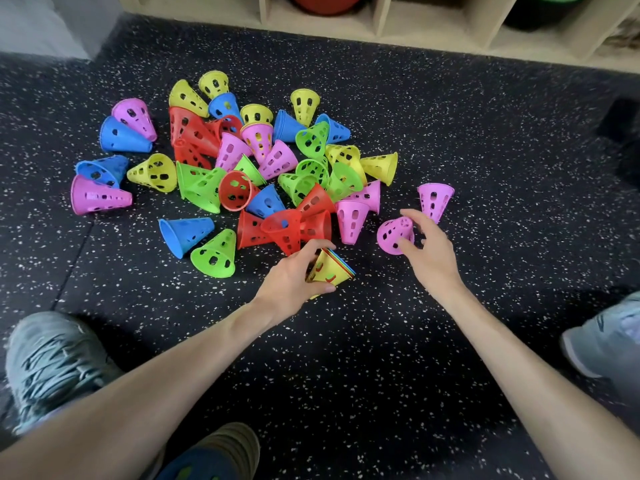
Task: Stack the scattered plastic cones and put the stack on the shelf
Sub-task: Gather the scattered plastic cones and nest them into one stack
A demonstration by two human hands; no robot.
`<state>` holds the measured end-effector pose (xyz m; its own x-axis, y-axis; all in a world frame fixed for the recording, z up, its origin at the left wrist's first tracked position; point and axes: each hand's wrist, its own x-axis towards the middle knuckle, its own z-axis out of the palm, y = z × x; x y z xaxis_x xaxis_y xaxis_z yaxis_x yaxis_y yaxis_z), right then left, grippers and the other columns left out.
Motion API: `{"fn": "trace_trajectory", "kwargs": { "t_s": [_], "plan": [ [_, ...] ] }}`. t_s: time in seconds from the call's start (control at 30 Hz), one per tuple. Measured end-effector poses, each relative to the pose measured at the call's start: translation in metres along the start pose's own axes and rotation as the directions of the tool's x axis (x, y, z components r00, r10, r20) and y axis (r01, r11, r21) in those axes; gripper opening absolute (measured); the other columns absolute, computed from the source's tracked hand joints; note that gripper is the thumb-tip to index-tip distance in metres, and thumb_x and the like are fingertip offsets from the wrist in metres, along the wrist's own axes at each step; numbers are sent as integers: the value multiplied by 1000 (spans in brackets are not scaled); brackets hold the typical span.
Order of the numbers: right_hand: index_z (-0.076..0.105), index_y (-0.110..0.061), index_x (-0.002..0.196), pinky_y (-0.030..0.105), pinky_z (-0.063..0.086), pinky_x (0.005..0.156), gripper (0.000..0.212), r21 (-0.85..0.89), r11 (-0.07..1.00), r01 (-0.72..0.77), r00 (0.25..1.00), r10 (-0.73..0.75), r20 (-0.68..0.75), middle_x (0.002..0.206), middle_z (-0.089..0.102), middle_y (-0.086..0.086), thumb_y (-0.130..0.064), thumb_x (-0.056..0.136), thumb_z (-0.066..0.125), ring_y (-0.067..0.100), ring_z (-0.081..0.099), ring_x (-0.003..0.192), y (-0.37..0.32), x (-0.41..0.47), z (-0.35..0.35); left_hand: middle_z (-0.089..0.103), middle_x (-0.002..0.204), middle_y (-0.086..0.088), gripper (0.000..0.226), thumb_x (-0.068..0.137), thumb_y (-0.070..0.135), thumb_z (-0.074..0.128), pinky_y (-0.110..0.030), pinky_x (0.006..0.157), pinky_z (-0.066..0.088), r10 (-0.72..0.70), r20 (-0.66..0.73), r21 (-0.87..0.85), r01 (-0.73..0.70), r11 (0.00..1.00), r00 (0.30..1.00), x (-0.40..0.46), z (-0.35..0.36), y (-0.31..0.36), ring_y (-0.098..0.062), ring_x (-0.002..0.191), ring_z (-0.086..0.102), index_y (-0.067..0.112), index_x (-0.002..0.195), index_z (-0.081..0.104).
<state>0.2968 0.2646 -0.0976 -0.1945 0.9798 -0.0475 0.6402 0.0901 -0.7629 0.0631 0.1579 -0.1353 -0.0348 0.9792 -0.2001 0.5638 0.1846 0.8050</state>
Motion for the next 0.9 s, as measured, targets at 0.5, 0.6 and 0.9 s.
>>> {"fn": "trace_trajectory", "kwargs": {
  "t_s": [0.5,0.6,0.9],
  "plan": [
    [70,-25,107,24,43,77,20,-17,994,-107,991,108,76,88,72,-9,-15,90,72,-1,62,83,-3,-9,11,64,113,11,64,86,33,81,-42,92,52,-30,3,1,30,1000,1000,-1,0,2,-5,90,57,55,131,41],
    [71,-23,92,24,45,76,8,-8,993,-119,992,119,40,86,73,-11,-18,88,74,1,66,84,-3,-10,11,64,115,9,65,86,34,81,-42,93,52,-33,4,1,33,999,999,0,1,1,-11,95,59,56,131,40],
    [73,-30,93,31,48,87,13,-52,991,-125,989,128,71,94,73,-14,-19,95,67,0,66,93,-7,-28,8,67,109,9,64,84,28,82,-24,64,46,-69,71,-20,71,997,995,-16,-1,3,-8,77,59,55,127,44]
  ]
}}
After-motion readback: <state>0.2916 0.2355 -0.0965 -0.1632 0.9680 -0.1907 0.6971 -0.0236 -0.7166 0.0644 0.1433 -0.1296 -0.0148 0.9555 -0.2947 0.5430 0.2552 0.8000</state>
